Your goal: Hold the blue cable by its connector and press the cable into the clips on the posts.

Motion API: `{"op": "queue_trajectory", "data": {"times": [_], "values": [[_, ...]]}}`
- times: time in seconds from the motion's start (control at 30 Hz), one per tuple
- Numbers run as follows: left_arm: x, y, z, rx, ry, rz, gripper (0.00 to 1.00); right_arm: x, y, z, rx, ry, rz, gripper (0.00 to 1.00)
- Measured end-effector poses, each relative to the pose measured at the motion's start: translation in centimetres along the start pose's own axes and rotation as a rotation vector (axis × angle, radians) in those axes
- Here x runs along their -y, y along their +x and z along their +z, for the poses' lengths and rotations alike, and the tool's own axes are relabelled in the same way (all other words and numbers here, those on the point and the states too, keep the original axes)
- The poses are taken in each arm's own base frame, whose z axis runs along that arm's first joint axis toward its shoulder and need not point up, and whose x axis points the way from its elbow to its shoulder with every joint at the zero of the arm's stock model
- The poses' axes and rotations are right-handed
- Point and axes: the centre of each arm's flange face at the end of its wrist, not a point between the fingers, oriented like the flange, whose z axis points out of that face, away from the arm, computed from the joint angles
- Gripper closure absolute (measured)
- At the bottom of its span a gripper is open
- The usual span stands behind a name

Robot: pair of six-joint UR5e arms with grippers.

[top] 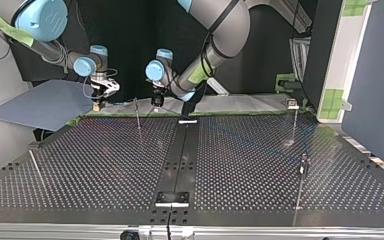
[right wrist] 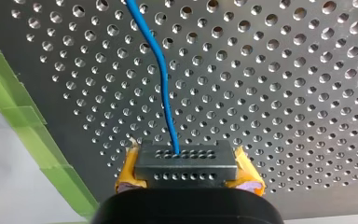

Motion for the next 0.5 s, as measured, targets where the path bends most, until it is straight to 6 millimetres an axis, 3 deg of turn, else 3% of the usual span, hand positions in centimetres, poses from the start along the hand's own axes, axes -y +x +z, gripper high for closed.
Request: {"op": "queue_trajectory", "data": {"times": [0.5], "values": [[-2.3,-1.9,2.5,-0.017,-0.028,0.008,1.00,0.4,1.2,1.7,-0.037,0.031,0.005,1.00]]}}
